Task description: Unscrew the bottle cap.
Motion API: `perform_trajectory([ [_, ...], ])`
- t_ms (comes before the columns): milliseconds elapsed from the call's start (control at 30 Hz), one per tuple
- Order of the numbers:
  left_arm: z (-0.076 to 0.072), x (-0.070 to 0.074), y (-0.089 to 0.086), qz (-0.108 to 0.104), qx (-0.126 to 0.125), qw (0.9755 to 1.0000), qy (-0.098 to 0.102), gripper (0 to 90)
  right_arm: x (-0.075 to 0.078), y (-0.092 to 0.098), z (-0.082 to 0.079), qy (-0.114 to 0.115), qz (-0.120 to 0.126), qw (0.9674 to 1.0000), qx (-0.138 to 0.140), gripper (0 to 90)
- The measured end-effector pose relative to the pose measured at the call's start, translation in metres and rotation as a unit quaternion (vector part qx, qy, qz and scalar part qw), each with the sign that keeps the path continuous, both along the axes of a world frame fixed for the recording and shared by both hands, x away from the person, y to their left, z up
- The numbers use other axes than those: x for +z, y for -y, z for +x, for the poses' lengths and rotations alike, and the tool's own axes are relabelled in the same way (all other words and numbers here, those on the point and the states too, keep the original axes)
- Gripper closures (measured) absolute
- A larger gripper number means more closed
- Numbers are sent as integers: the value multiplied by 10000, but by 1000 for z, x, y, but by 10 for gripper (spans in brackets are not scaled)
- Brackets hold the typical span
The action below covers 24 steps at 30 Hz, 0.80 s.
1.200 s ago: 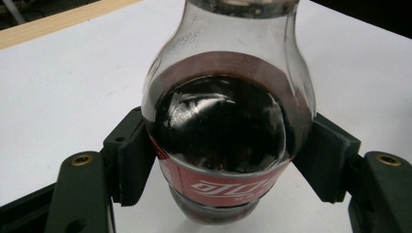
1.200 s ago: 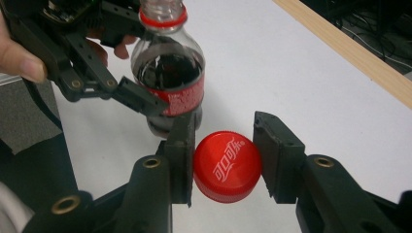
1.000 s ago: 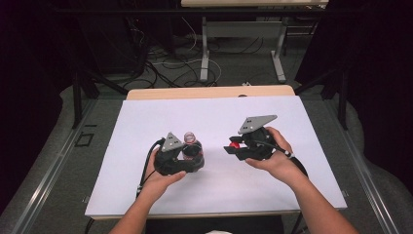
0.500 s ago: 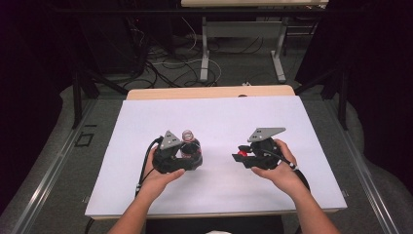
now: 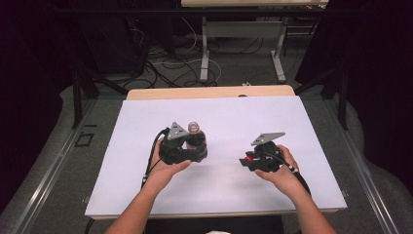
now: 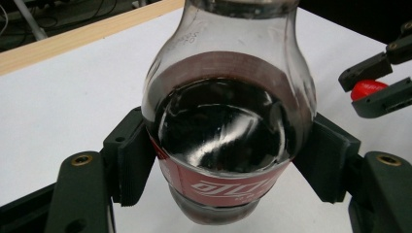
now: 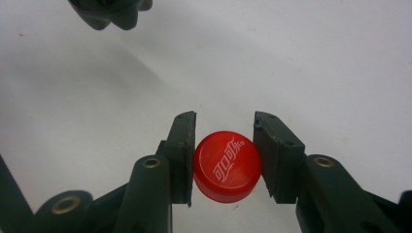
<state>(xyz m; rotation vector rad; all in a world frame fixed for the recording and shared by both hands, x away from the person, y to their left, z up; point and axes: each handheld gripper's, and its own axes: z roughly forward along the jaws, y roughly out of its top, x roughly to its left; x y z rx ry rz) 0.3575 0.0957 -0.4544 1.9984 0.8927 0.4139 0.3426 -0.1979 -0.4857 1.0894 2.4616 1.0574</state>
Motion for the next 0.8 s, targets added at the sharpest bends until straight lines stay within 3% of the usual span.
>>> perform_trajectory([
  [100, 8, 5, 4, 92, -46, 9999, -26, 304, -4, 2, 1, -41, 46, 10000, -34, 611],
  [167, 14, 6, 8, 41, -7, 10000, -2, 304, -3, 4, 1, -117, -45, 9999, -43, 612],
  [467, 42, 8, 28, 15, 77, 10000, -8, 304, -6, 7, 0, -62, 37, 9999, -142, 611],
  [767, 70, -10, 49, 199, 261, 9994, -53, 304, -10, 9, 0, -74, 112, 9997, -199, 612],
  [800, 73, -13, 51, 133, 275, 9995, -29, 304, -10, 10, 0, -60, 102, 9997, -197, 611],
])
